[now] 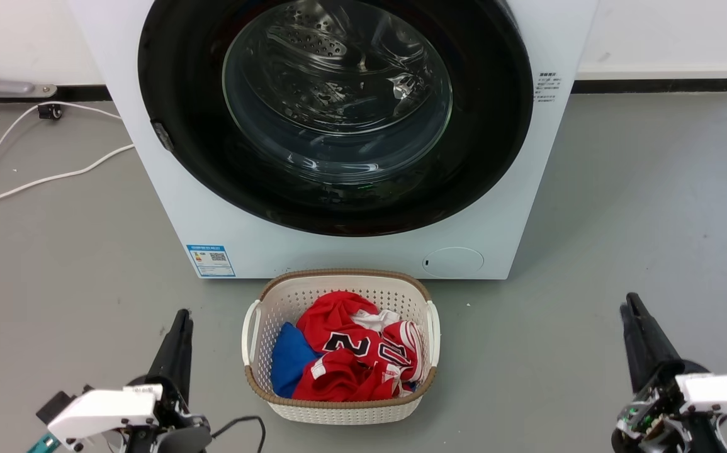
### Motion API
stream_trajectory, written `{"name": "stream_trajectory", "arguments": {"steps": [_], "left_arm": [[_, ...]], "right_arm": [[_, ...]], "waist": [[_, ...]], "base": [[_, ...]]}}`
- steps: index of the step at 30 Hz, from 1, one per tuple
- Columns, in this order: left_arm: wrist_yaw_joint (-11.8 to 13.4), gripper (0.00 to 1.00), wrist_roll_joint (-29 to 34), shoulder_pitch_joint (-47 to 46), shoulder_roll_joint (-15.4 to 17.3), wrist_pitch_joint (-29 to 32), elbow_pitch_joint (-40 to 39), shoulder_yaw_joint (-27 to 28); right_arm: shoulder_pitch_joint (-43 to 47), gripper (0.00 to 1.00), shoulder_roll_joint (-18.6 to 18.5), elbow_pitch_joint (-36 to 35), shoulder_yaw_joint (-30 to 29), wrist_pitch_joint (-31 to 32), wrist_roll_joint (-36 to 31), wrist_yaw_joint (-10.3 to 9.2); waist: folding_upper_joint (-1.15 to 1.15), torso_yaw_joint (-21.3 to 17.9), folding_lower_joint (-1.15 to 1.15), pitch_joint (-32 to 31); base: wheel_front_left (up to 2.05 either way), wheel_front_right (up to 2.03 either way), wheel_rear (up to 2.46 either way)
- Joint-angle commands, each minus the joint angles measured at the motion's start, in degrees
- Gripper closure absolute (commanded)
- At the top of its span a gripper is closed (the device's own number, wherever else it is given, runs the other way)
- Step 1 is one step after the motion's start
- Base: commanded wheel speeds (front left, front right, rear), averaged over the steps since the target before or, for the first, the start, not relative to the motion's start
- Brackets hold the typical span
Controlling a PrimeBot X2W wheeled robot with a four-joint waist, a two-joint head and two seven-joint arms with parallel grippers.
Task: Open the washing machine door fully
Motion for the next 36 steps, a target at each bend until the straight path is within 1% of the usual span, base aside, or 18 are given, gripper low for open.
{"name": "stream_trajectory", "arguments": {"steps": [1,10,16,17,20,24,28,36], "left_arm": [[0.02,0.0,0.03,0.23,-0.04,-0.09,0.15,-0.14],[0.0,0.0,1.66,0.04,0.0,-2.72,-1.71,-3.29],[-0.01,0.0,6.72,-0.29,0.28,-4.32,-3.11,-4.85],[-0.02,0.0,10.61,-0.42,0.35,-5.08,-3.71,-5.55],[-0.03,0.0,13.74,-0.36,0.22,-5.8,-4.47,-6.11],[-0.04,0.0,18.8,-0.23,0.2,-6.73,-5.4,-6.98],[-0.05,0.0,22.87,0.26,0.18,-7.63,-6.36,-7.5],[-0.06,0.0,30.6,1.2,0.99,-9.3,-6.91,-9.12]], "right_arm": [[0.26,0.0,0.03,0.21,0.05,-0.08,-0.05,0.0],[1.49,0.0,0.07,-2.0,1.3,-2.36,-1.1,0.01],[1.99,0.0,-0.34,-3.41,2.27,-3.98,-2.53,0.02],[2.26,0.0,-0.91,-3.76,2.85,-4.92,-4.84,0.03],[2.44,0.0,-0.93,-4.22,3.21,-5.74,-6.23,0.03],[2.73,0.0,-1.56,-4.87,3.95,-6.73,-9.78,0.04],[3.04,0.0,-1.91,-5.61,4.51,-7.62,-14.46,0.04],[3.7,0.0,-2.46,-6.67,5.81,-9.31,-25.92,0.05]], "waist": [[0.0,-0.01,0.0,0.01],[0.0,-0.05,0.0,0.06],[0.0,0.02,0.0,0.08],[0.0,0.06,0.0,0.06],[0.0,0.07,0.0,-0.01],[0.0,0.03,0.0,-0.13],[0.0,-0.04,0.0,-0.29],[0.0,-0.08,0.0,-0.46]], "base": [[0.0,0.0,0.0],[0.0,0.0,0.0],[0.0,0.0,0.0],[0.0,0.0,0.0],[0.0,0.0,0.0],[0.0,0.0,0.0],[0.0,0.0,0.0],[0.0,0.0,0.0]]}}
